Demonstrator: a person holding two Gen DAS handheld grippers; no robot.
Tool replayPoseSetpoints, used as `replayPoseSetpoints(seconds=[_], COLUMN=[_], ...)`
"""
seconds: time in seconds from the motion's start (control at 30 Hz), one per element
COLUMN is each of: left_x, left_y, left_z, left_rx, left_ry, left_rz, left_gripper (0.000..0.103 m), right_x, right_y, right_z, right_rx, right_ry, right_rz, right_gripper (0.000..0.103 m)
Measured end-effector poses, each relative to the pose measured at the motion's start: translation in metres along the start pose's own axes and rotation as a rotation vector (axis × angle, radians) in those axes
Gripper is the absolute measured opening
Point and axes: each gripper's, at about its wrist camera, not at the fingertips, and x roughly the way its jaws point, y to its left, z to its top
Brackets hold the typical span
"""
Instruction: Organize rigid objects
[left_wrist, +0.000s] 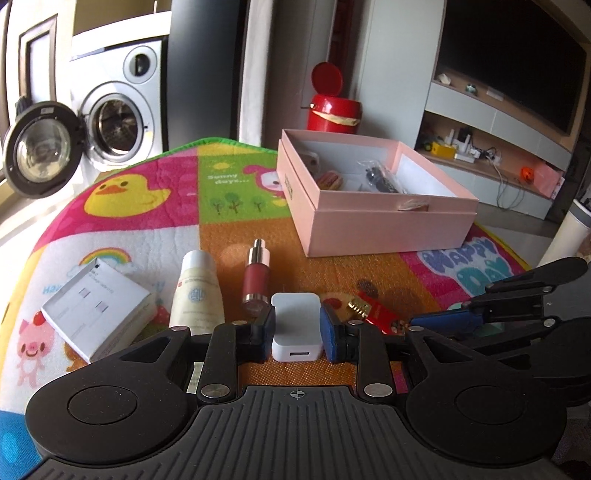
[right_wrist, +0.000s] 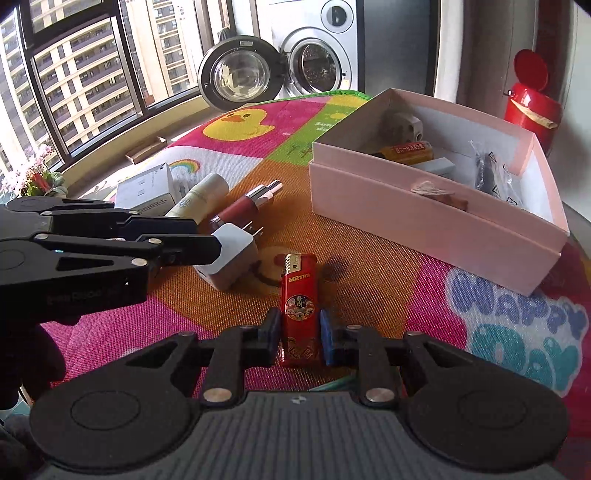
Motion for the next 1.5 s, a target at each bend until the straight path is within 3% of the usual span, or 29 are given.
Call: replayPoseSetpoints(seconds=[0.07,0.2,0.3,0.53,0.6,0.7,0.87,1.07,1.37,1.47,1.5], left_x=[0.003,0.007,0.009,0.028,0.034,0.050,0.051,0.047,-0.011,-0.020,-0.020], left_y=[-0.006,-0.016,-0.019,-0.026,-0.025,-0.018,-0.008,-0.007,0.010,0.017,0.018], left_z=[-0.001,0.000,0.001,0.015,0.020,0.022,0.020,0.016,-0.024,-0.031,-0.032], left_rx=[0.032,0.075,0.092,0.110,0.101,0.063,0.016,0.041,0.029,-0.014,-0.033], left_ry=[-0.017,-0.011,-0.007,0.001,0.014,0.097,0.042,0.041,0.068,0.061,0.054], left_rz=[0.011,-0.009,-0.010,0.039,0.045,-0.003,-0.060,-0.040,-0.035,-0.040,-0.042], left_gripper=[0.033,0.039,0.040,0.041,0.047,0.043,0.041,0.039,0.039,0.039,0.040], right_x=[-0.005,-0.010,-0.010,-0.010,-0.010,-0.010,-0.008,-0.001,-0.004,-0.008,-0.009], right_y=[0.003,0.006,0.014,0.023,0.022,0.022,0.023,0.026,0.028,0.027,0.025], right_z=[-0.012,-0.025,-0.029,-0.031,-0.033,-0.033,-0.032,-0.026,-0.028,-0.025,-0.022], right_rx=[-0.010,-0.003,-0.017,-0.055,-0.057,-0.062,-0.068,-0.103,-0.113,-0.116,-0.121], right_ry=[-0.037,-0.086,-0.111,-0.111,-0.110,-0.106,-0.100,-0.046,-0.055,-0.060,-0.057], right_rz=[-0.004,0.040,0.033,0.020,0.024,0.032,0.043,0.095,0.087,0.051,0.034], right_gripper=[0.027,0.057,0.066,0.074,0.076,0.078,0.082,0.102,0.100,0.083,0.071])
